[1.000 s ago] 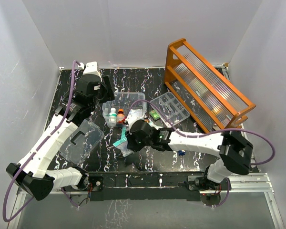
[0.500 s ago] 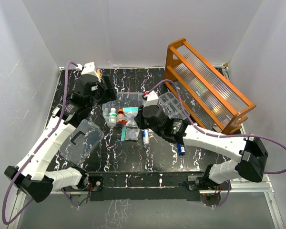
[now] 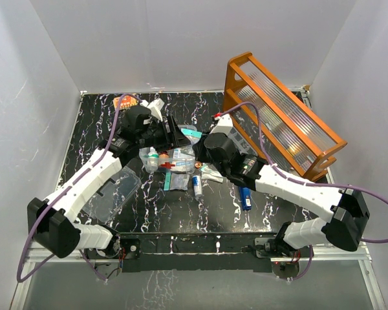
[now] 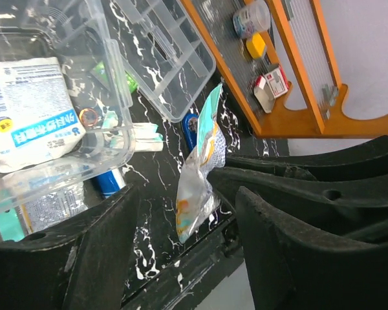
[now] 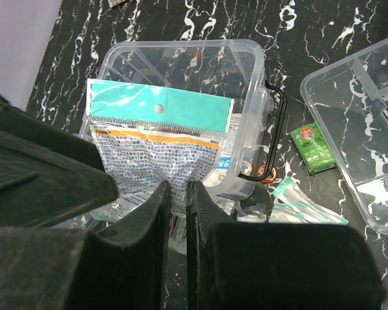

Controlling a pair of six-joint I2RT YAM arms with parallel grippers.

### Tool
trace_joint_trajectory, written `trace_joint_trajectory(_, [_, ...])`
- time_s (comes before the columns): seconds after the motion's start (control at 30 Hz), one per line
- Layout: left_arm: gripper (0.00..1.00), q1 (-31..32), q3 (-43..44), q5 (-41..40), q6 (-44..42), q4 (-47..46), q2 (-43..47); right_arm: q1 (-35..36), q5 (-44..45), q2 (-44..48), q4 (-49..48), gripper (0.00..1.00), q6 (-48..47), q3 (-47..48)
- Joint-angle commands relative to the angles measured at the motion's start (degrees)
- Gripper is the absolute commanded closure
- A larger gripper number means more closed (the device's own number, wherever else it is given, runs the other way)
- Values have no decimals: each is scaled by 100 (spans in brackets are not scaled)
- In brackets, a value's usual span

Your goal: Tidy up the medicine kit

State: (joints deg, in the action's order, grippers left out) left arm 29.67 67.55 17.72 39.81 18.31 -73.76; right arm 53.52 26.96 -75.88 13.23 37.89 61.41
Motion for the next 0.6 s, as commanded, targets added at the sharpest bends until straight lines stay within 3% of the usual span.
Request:
trace_joint_trajectory(0.0, [45,-64,26,670,153,-415,-80,-47,-167,157,-339,94,124,108])
trace_joint_trajectory(0.4, [93,-124,-5,811,-57,-452,-300,-127,-331,130,-366,91,214,90])
trace_joint_trajectory(0.47, [98,-128,8,753,-152,-436,-314,-148,-319,133,-365,85,231,84])
trace_joint_trajectory(0.57, [99,-190,137,545,-375,-257,-376,-175,-260,184,-244,60,275,82])
